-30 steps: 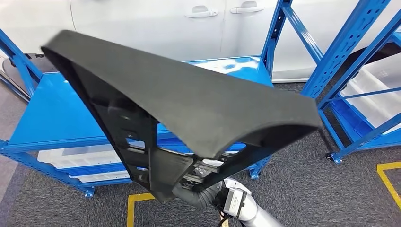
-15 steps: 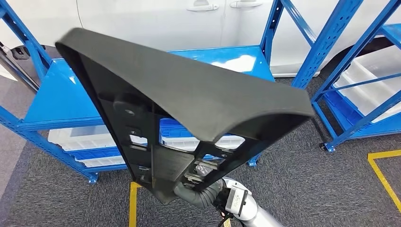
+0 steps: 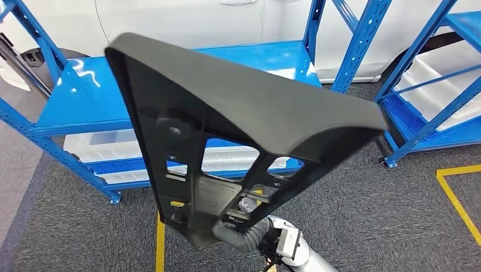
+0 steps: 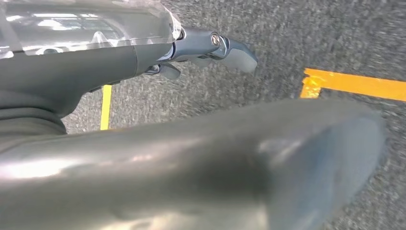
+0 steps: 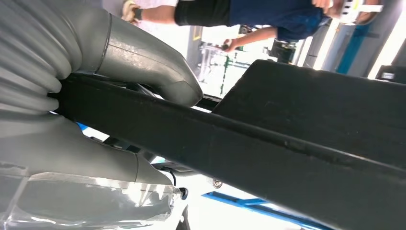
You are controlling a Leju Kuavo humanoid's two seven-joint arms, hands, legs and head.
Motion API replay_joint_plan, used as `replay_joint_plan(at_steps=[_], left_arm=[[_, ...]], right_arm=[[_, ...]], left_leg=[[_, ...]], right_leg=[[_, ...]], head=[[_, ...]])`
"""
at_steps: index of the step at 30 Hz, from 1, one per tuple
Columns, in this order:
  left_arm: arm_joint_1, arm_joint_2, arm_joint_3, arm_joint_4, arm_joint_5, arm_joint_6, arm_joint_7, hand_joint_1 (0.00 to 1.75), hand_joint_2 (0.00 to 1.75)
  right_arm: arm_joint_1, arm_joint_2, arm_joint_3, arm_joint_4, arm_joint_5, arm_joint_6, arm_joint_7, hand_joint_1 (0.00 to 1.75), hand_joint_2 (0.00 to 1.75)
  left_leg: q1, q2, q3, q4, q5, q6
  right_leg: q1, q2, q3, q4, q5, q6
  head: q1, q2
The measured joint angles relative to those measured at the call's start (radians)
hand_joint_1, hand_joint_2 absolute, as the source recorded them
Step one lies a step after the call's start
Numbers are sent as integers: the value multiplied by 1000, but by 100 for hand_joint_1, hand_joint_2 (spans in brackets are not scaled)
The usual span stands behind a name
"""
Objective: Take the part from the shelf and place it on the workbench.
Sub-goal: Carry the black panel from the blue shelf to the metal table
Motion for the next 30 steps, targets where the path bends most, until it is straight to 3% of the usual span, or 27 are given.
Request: replay_joint_plan(at_steps=[2,5,7,9,14,15,17,18,19,21,22,24,27,28,29,30], left_arm=[[-1,2,2,0,-3,0,0,0,0],[0,2,5,0,-5,1,-1,0,0],[0,2,6,0,-6,1,0,0,0],[-1,2,6,0,-6,1,0,0,0],[-1,2,6,0,-6,1,0,0,0],[-1,2,6,0,-6,1,0,0,0],[0,2,6,0,-6,2,0,0,0],[1,2,6,0,-7,2,0,0,0],[0,2,6,0,-7,2,0,0,0],[-1,1,7,0,-7,3,1,0,0],[-2,1,7,0,-8,2,1,0,0],[-2,3,7,0,-10,2,1,0,0],[-1,8,10,0,-12,2,3,0,0],[0,10,11,0,-12,3,6,0,0],[2,11,13,0,-12,3,9,0,0],[3,13,14,0,-12,3,12,0,0]], right_arm=[[5,0,-4,-1,-3,10,-9,175,175],[12,0,-8,-1,-3,19,-10,175,175],[16,0,-12,-1,-3,21,-10,175,175],[17,0,-14,-1,-3,21,-10,175,175],[17,0,-14,-1,-3,21,-10,175,175],[19,0,-15,-1,-3,21,-10,175,175],[23,0,-17,0,-3,21,-10,175,175],[25,0,-18,0,-3,21,-10,175,175],[26,0,-19,0,-3,21,-9,175,175],[25,0,-23,-1,0,22,-2,175,175],[24,0,-24,-1,6,22,6,175,175],[19,0,-24,1,25,21,23,175,175],[13,0,-23,7,54,19,34,175,175],[13,0,-22,10,61,19,34,175,175],[12,0,-20,12,67,19,33,175,175],[11,0,-18,13,71,19,30,175,175]], left_leg=[[-5,-2,64,-105,-24,13],[-6,1,63,-124,-13,34],[-3,4,53,-128,4,46],[-4,5,47,-127,10,52],[-4,5,45,-127,11,52],[-4,6,41,-127,14,52],[-5,6,24,-124,27,53],[-5,6,13,-121,33,52],[-6,6,1,-115,38,46],[-8,5,-14,-107,44,32],[-9,5,-20,-105,43,25],[-8,3,-33,-76,21,15],[-3,2,-114,98,-63,2],[0,2,-140,151,-78,-3],[3,2,-152,173,-75,-7],[6,3,-146,156,-52,-11]], right_leg=[[1,0,-7,1,14,11],[-2,0,-10,3,26,30],[-4,2,-28,43,-11,41],[-5,3,-42,76,-43,45],[-6,3,-47,90,-52,46],[-7,3,-61,129,-75,48],[-10,3,-100,258,-139,54],[-12,3,-90,276,-147,56],[-9,3,-46,219,-131,49],[-3,4,53,50,-77,30],[-4,3,79,-3,-65,19],[-10,-3,83,-15,-59,8],[-11,-18,85,-21,-56,1],[-11,-23,84,-19,-56,0],[-11,-29,84,-18,-57,1],[-12,-35,83,-15,-58,2]], head=[[0,0],[0,0],[0,0],[0,0],[0,0],[0,0],[0,0],[0,0],[0,0],[0,0],[0,0],[0,0],[0,0],[0,0],[0,0],[0,0]])
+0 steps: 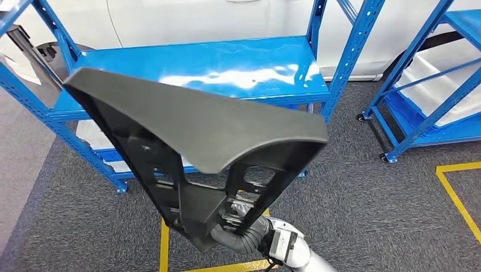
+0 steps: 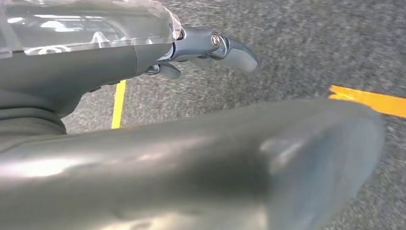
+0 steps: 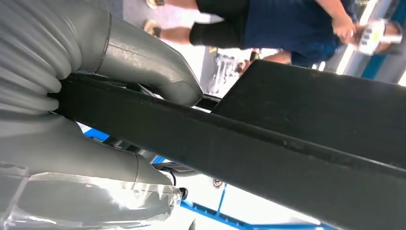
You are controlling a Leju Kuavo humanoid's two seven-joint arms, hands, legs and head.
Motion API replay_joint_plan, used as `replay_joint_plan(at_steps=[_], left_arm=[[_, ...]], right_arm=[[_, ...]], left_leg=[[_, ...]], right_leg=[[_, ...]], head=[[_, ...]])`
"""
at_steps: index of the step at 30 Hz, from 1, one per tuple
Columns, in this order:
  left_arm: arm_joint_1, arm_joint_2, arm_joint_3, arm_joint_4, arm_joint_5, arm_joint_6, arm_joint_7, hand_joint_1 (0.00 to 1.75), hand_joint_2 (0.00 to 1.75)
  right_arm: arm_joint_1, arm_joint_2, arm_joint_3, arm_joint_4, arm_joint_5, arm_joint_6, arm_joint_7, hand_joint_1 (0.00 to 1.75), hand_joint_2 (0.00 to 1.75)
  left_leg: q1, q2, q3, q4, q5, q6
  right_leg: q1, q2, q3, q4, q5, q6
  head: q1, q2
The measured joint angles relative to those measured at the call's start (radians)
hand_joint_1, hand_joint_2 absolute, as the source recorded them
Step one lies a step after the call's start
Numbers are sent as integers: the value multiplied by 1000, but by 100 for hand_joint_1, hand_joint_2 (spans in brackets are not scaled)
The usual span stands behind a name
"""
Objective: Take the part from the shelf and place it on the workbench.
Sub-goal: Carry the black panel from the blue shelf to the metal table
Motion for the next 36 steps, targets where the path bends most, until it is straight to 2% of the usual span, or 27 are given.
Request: replay_joint_plan(at_steps=[1,3,5,7,9,10,12,13,14,15,16,17,19,20,21,22,23,25,27,28,29,30,31,33,34,35,36], left_arm=[[1,2,1,0,0,0,3,0,0],[-2,5,1,0,-1,0,7,0,0],[-6,6,1,0,-2,-1,7,0,0],[-5,7,2,0,-3,-3,8,0,0],[-1,7,3,0,-3,-6,10,0,0],[-1,7,5,0,-3,-7,11,0,0],[-3,8,7,0,-3,-8,17,0,0],[-4,8,8,0,-3,-8,21,0,0],[-4,8,9,0,-4,-8,25,0,0],[-3,8,10,0,-7,-8,30,0,0],[-2,9,10,0,-11,-8,35,0,0],[-1,9,10,0,-16,-8,39,0,0],[-2,9,10,0,-25,-10,44,0,0],[-2,10,10,0,-29,-10,46,0,0],[-1,11,10,0,-33,-8,47,0,0],[1,13,10,0,-37,-6,49,0,0],[4,15,10,0,-41,-4,50,0,0],[5,18,9,0,-50,1,52,0,0],[3,20,7,0,-57,8,54,0,0],[2,20,7,0,-61,12,55,0,0],[3,20,6,0,-64,16,57,0,0],[4,19,6,0,-66,19,59,0,0],[6,19,5,0,-68,21,61,0,0],[6,17,4,0,-72,22,65,0,0],[4,15,2,0,-74,20,66,0,0],[4,12,0,0,-75,18,68,0,0],[4,9,-1,0,-75,15,69,0,0]], right_arm=[[-2,0,2,-1,3,0,-4,175,175],[-8,-2,3,-9,9,-2,-17,175,175],[-14,-5,3,-27,12,-7,-29,175,175],[-16,-9,3,-52,14,-10,-35,175,175],[-15,-12,3,-79,14,-10,-35,175,175],[-14,-13,2,-94,14,-10,-35,175,175],[-8,-17,2,-117,14,-9,-35,175,175],[-3,-20,2,-126,13,-8,-35,175,175],[2,-23,1,-134,13,-7,-35,175,175],[6,-26,-1,-142,12,-7,-35,175,175],[10,-28,-5,-154,11,-7,-35,175,175],[12,-29,-10,-168,8,-7,-34,175,175],[18,-31,-25,-197,4,-6,-33,175,175],[24,-32,-32,-209,4,-5,-33,175,175],[32,-34,-38,-219,6,-5,-32,175,175],[40,-36,-44,-228,9,-5,-32,175,175],[48,-37,-49,-235,13,-4,-32,175,175],[61,-37,-56,-246,16,-4,-31,175,175],[75,-38,-61,-251,17,-4,-27,175,175],[81,-38,-63,-252,17,-4,-23,175,175],[84,-38,-64,-251,18,-4,-19,175,175],[86,-39,-65,-249,17,-3,-14,175,175],[86,-38,-65,-246,15,-2,-10,175,175],[84,-38,-66,-237,10,2,-3,175,175],[82,-37,-66,-231,9,4,0,175,175],[79,-36,-66,-223,7,5,2,175,175],[77,-35,-66,-214,7,5,3,175,175]], left_leg=[[4,6,24,-53,36,-4],[5,38,81,-179,89,-7],[2,57,99,-231,99,7],[0,40,92,-230,103,27],[0,22,89,-232,109,40],[0,13,86,-233,112,46],[-1,-6,80,-233,117,54],[-3,-17,78,-233,119,56],[-6,-29,76,-233,121,58],[-9,-41,75,-233,122,59],[-12,-54,75,-232,123,59],[-14,-66,75,-232,125,59],[-17,-87,72,-232,129,54],[-14,-95,70,-232,131,50],[-12,-104,67,-233,134,44],[-10,-113,65,-236,137,37],[-10,-110,63,-237,137,32],[-12,-74,48,-203,110,20],[-8,-32,1,-93,44,8],[-4,-24,-26,-30,16,2],[-1,-21,-42,11,3,-3],[1,-18,-40,17,9,-7],[4,-12,-16,-21,32,-10],[3,23,63,-155,85,-8],[0,39,92,-208,100,-1],[-3,49,105,-236,105,9],[-7,48,104,-241,103,19]], right_leg=[[-1,-6,0,4,-2,3],[1,-18,-3,15,-9,13],[8,-33,-7,24,-13,24],[11,-51,-8,27,-14,31],[5,-35,-16,52,-39,40],[3,-15,-32,93,-67,45],[1,21,-89,224,-138,48],[1,28,-117,286,-161,47],[1,31,-132,319,-166,44],[2,33,-128,313,-152,40],[4,38,-105,266,-120,32],[6,52,-68,194,-83,22],[9,91,-9,70,-37,4],[11,102,3,41,-31,0],[12,103,6,33,-32,0],[12,93,7,26,-27,1],[10,83,11,17,-23,2],[3,61,18,-1,-12,0],[3,35,19,-6,-9,-3],[4,21,17,-5,-10,-4],[4,8,15,-3,-10,-3],[3,-4,14,-1,-11,-3],[3,-16,13,1,-12,-1],[5,-37,13,7,-16,6],[7,-46,13,10,-18,11],[10,-53,14,12,-20,17],[11,-62,14,13,-20,22]], head=[[0,0],[0,0],[0,0],[0,0],[0,0],[0,0],[0,0],[0,0],[0,0],[0,0],[0,0],[0,0],[0,0],[0,0],[0,0],[0,0],[0,0],[0,0],[0,0],[0,0],[0,0],[0,0],[0,0],[0,0],[0,0],[0,0],[0,0]])
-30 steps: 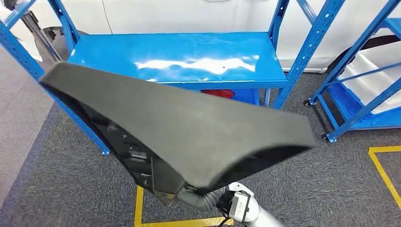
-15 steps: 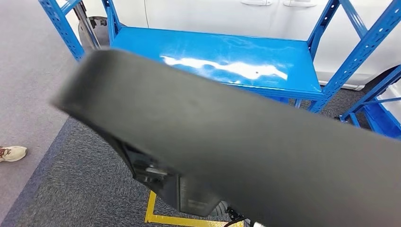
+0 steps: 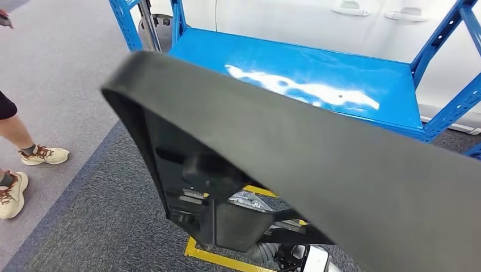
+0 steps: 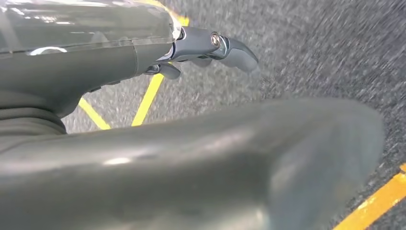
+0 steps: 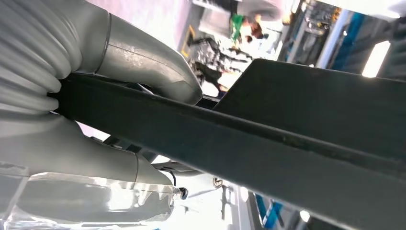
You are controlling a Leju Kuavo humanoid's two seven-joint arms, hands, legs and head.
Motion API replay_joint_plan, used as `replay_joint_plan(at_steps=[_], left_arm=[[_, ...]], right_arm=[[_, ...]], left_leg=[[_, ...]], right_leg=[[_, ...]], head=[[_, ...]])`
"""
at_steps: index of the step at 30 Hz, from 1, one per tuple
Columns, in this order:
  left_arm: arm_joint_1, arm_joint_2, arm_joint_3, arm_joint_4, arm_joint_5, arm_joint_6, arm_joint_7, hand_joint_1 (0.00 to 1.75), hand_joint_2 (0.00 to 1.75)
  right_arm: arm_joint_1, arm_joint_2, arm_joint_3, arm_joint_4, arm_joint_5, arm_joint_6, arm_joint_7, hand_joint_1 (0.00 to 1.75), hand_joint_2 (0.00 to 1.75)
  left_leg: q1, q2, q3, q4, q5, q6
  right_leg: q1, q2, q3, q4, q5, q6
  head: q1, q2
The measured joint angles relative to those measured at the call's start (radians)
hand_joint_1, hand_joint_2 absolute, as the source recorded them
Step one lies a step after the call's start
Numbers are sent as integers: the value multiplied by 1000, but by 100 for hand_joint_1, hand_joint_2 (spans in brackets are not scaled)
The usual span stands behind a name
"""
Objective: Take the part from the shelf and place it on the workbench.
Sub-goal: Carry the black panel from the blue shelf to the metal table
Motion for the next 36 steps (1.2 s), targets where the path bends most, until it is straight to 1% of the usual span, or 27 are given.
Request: replay_joint_plan(at_steps=[2,3,4,6,7,8,9,10,11,13,14,15,17,18,19,21,23,24,25,26,28,29,30,32,33,34,36], left_arm=[[5,-7,-1,0,-1,-4,4,0,0],[6,-12,-2,0,-1,-5,8,0,0],[7,-16,-2,0,-1,-6,12,0,0],[4,-25,-2,0,-2,-7,20,0,0],[2,-29,-3,0,-2,-8,23,0,0],[2,-33,-3,0,-3,-8,25,0,0],[3,-36,-3,0,-3,-9,27,0,0],[4,-40,-4,0,-3,-9,28,0,0],[4,-43,-4,0,-3,-9,29,0,0],[3,-52,-4,0,-2,-10,29,0,0],[2,-55,-4,0,-2,-10,29,0,0],[2,-58,-4,0,-1,-9,28,0,0],[7,-60,-4,0,1,-6,25,0,0],[10,-60,-4,0,1,-4,23,0,0],[11,-60,-4,1,2,-2,21,0,0],[9,-58,-3,0,3,1,15,0,0],[8,-53,-2,0,4,2,10,0,0],[9,-50,-2,0,3,2,8,0,0],[11,-47,-1,0,2,2,7,0,0],[13,-42,-1,0,1,1,6,0,0],[12,-33,-1,0,-1,0,3,0,0],[10,-28,-1,0,-2,-1,1,0,0],[9,-24,-1,0,-3,-2,-1,0,0],[8,-18,-1,0,-5,-4,-5,0,0],[8,-16,-1,0,-7,-5,-7,0,0],[8,-14,-1,0,-8,-6,-9,0,0],[4,-12,-1,0,-10,-7,-13,0,0]], right_arm=[[-6,3,0,19,-1,0,0,175,175],[-11,4,0,29,0,0,0,175,175],[-16,6,1,40,1,0,-1,175,175],[-24,7,1,65,6,-2,-4,175,175],[-25,8,2,78,8,-3,-4,175,175],[-26,8,2,90,9,-4,-4,175,175],[-26,8,3,100,10,-4,-5,175,175],[-28,8,4,108,9,-4,-7,175,175],[-30,8,5,114,8,-4,-9,175,175],[-38,9,8,123,2,-2,-14,175,175],[-43,10,11,127,-1,0,-18,175,175],[-47,11,13,132,-4,0,-20,175,175],[-53,17,17,138,-11,1,-27,175,175],[-55,21,18,139,-13,2,-31,175,175],[-56,24,19,139,-16,2,-36,175,175],[-43,25,21,131,-18,-1,-44,175,175],[-14,20,21,112,-20,-7,-46,175,175],[1,17,20,101,-22,-10,-46,175,175],[13,14,18,90,-25,-11,-47,175,175],[21,12,16,78,-26,-11,-47,175,175],[30,9,8,56,-27,-10,-47,175,175],[32,9,4,46,-24,-8,-47,175,175],[35,9,1,39,-19,-8,-47,175,175],[39,10,-2,28,-8,-9,-47,175,175],[40,10,-3,24,-4,-9,-47,175,175],[41,11,-3,19,-1,-10,-47,175,175],[49,12,-5,14,5,-15,-47,175,175]], left_leg=[[2,-20,-5,-4,8,16],[4,-29,-6,-6,12,22],[6,-38,-7,-9,17,29],[7,-58,-13,-11,24,38],[6,-70,-18,-10,26,40],[6,-83,-21,-9,28,41],[5,-97,-24,-8,30,40],[5,-112,-25,-6,32,38],[5,-126,-26,-4,33,37],[4,-151,-30,1,35,31],[5,-162,-34,3,37,26],[6,-172,-39,3,39,20],[8,-188,-45,-1,45,6],[7,-176,-50,5,41,0],[6,-153,-60,25,26,-4],[4,-94,-105,124,-33,-11],[7,-72,-156,243,-87,-19],[8,-68,-163,268,-92,-22],[9,-64,-151,254,-78,-23],[9,-56,-119,203,-50,-22],[4,-16,-41,66,0,-13],[1,0,-17,21,11,-5],[-3,10,-6,-1,12,3],[-6,-6,-9,-6,13,18],[-4,-16,-10,-8,16,23],[-2,-26,-10,-11,19,29],[1,-47,-12,-14,25,38]], right_leg=[[-1,-11,2,1,-2,11],[-3,1,-1,10,-11,17],[-5,23,-12,36,-31,22],[-10,74,-61,148,-98,29],[-11,86,-93,217,-129,30],[-11,90,-116,268,-145,30],[-11,92,-123,285,-141,29],[-11,95,-109,260,-117,26],[-11,104,-79,200,-82,22],[-12,149,-16,67,-28,13],[-12,166,1,28,-17,11],[-11,176,6,12,-16,9],[-12,158,6,5,-11,4],[-14,146,8,-1,-7,-1],[-16,133,10,-6,-3,-6],[-17,104,12,-12,-1,-14],[-14,72,11,-12,-3,-16],[-13,57,11,-12,-4,-17],[-12,44,11,-11,-5,-16],[-12,33,12,-11,-6,-14],[-7,14,16,-9,-11,-8],[-4,6,17,-7,-13,-4],[-1,-2,18,-6,-15,0],[1,-17,20,-6,-17,10],[-1,-10,20,-1,-22,16],[-4,9,15,16,-37,21],[-9,63,-27,112,-97,29]], head=[[0,0],[0,0],[0,0],[0,0],[0,0],[0,0],[0,0],[0,0],[0,0],[0,0],[0,0],[0,0],[0,0],[0,0],[0,0],[0,0],[0,0],[0,0],[0,0],[0,0],[0,0],[0,0],[0,0],[0,0],[0,0],[0,0],[0,0]])
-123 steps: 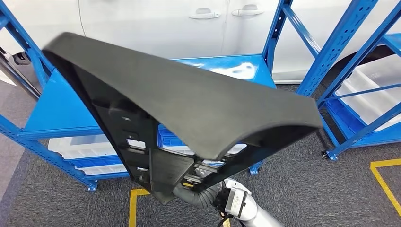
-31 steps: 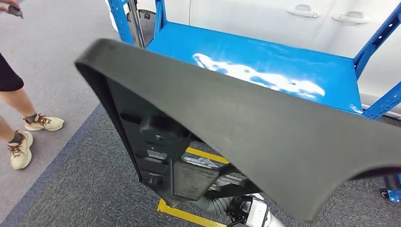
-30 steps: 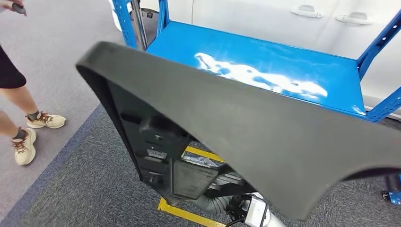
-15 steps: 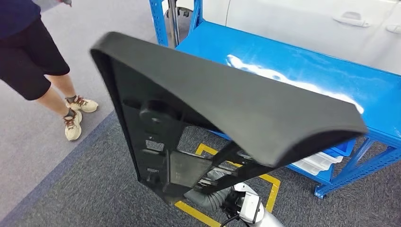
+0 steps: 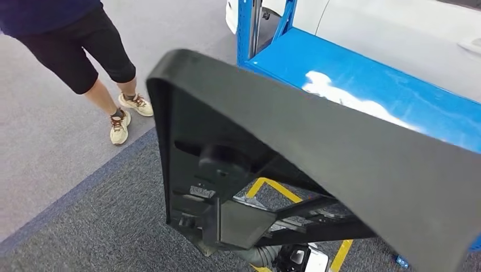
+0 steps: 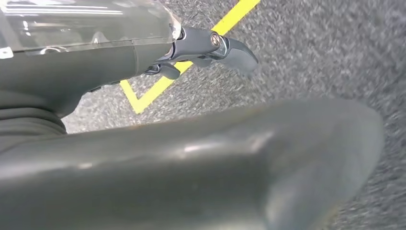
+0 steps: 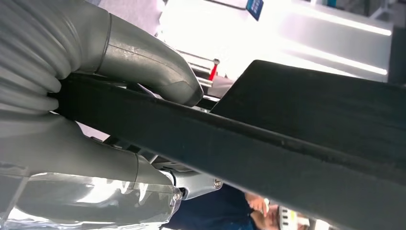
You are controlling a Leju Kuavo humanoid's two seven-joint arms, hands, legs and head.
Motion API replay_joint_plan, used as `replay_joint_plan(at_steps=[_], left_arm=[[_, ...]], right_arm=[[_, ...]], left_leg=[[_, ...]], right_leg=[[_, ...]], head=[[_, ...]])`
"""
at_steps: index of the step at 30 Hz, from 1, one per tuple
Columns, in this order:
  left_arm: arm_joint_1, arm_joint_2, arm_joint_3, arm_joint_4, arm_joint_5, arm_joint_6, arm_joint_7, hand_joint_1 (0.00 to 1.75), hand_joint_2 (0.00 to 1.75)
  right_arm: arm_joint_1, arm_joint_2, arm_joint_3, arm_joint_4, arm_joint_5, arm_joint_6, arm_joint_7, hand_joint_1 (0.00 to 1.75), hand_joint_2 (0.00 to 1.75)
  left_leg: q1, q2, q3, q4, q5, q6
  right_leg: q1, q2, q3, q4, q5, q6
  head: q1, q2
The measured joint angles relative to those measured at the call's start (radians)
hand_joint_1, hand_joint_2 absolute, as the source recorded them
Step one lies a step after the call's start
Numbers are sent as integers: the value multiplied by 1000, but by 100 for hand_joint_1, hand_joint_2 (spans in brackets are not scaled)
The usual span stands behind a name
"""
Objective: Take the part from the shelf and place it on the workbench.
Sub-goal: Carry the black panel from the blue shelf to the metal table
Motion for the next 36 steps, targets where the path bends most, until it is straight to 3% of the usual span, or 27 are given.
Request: replay_joint_plan(at_steps=[2,3,4,6,8,10,11,12,14,16,18,19,20,22,23,25,27,29,31,33,34,35,36], left_arm=[[-4,3,0,0,-4,-1,-2,0,0],[-4,5,0,0,-7,-2,-3,0,0],[-4,6,0,0,-11,-2,-2,0,0],[-3,9,-1,0,-18,-4,-2,0,0],[-6,11,-3,0,-26,-8,-2,0,0],[-7,15,-6,0,-31,-11,-2,0,0],[-5,19,-6,0,-33,-12,-2,0,0],[-2,23,-6,0,-33,-13,-2,0,0],[-1,31,-6,0,-35,-14,-2,0,0],[-7,38,-6,0,-37,-14,-2,0,0],[-11,41,-6,0,-40,-15,-2,0,0],[-10,42,-6,0,-41,-15,-1,0,0],[-9,44,-6,0,-41,-15,0,0,0],[-9,47,-6,0,-41,-15,3,0,0],[-10,49,-6,0,-41,-15,4,0,0],[-11,51,-6,0,-42,-15,6,0,0],[-6,51,-6,0,-42,-15,7,0,0],[-4,50,-6,0,-42,-15,9,0,0],[-8,50,-6,0,-42,-15,10,0,0],[-11,50,-6,0,-42,-15,10,0,0],[-11,50,-6,0,-42,-15,10,0,0],[-10,50,-6,0,-42,-15,10,0,0],[-9,50,-6,0,-42,-15,10,0,0]], right_arm=[[12,0,-2,-1,7,-9,0,175,175],[18,1,-2,-1,12,-14,0,175,175],[21,1,-2,0,16,-20,0,175,175],[26,4,-2,0,22,-34,0,175,175],[30,7,-2,-1,25,-47,0,175,175],[36,10,-2,-4,26,-58,0,175,175],[38,12,-2,-6,26,-61,0,175,175],[39,15,-2,-7,25,-61,0,175,175],[39,21,-2,-10,21,-59,0,175,175],[41,24,-2,-10,19,-58,0,175,175],[43,27,-2,-7,18,-58,0,175,175],[43,29,-2,-5,19,-58,0,175,175],[43,32,-2,-2,19,-58,0,175,175],[41,37,-2,1,19,-58,0,175,175],[39,39,-2,3,20,-58,0,175,175],[36,41,-2,8,21,-60,0,175,175],[33,43,-2,12,22,-60,0,175,175],[31,46,-2,15,22,-61,0,175,175],[31,47,-2,18,22,-61,0,175,175],[32,46,-2,24,22,-61,0,175,175],[32,46,-2,27,22,-61,0,175,175],[32,46,-2,29,22,-61,0,175,175],[32,46,-2,30,22,-61,0,175,175]], left_leg=[[-1,-25,-5,1,3,4],[-1,-39,-6,2,4,4],[-1,-53,-7,4,4,4],[-1,-81,-7,9,4,1],[-3,-107,-13,17,4,-7],[-1,-129,-22,19,7,-20],[1,-139,-26,16,10,-28],[2,-138,-29,18,11,-34],[2,-96,-50,57,-16,-45],[1,-42,-100,168,-80,-53],[5,-25,-146,273,-122,-61],[7,-21,-147,282,-117,-63],[8,-15,-127,251,-95,-64],[7,20,-51,117,-40,-61],[4,37,-20,61,-22,-53],[-3,51,0,15,-15,-35],[-3,29,-2,13,-11,-20],[1,10,-1,8,-6,-8],[3,-12,-3,6,-2,1],[0,-37,-7,7,0,4],[0,-50,-7,8,0,4],[-1,-64,-7,10,0,4],[-1,-79,-7,12,0,3]], right_leg=[[-2,26,-65,136,-59,1],[-2,29,-83,174,-64,1],[-2,31,-83,171,-49,0],[-3,51,-32,59,24,-6],[-7,97,20,-62,71,-10],[-6,114,32,-98,75,-12],[-5,104,32,-101,78,-16],[-6,93,33,-106,81,-22],[-9,67,37,-117,88,-35],[-6,37,39,-121,89,-43],[-3,6,39,-120,87,-45],[-2,-8,39,-120,86,-44],[-2,-21,40,-120,84,-43],[0,-44,44,-118,80,-37],[3,-55,46,-117,77,-32],[9,-72,48,-115,74,-22],[8,-80,51,-114,70,-11],[4,-39,40,-79,41,-1],[-1,15,-13,35,-23,2],[-1,30,-76,159,-67,2],[-1,31,-88,179,-61,1],[-1,34,-80,156,-35,-1],[-1,43,-55,98,4,-4]], head=[[0,0],[0,0],[0,0],[0,0],[0,0],[0,0],[0,0],[0,0],[0,0],[0,0],[0,0],[0,0],[0,0],[0,0],[0,0],[0,0],[0,0],[0,0],[0,0],[0,0],[0,0],[0,0],[0,0]])
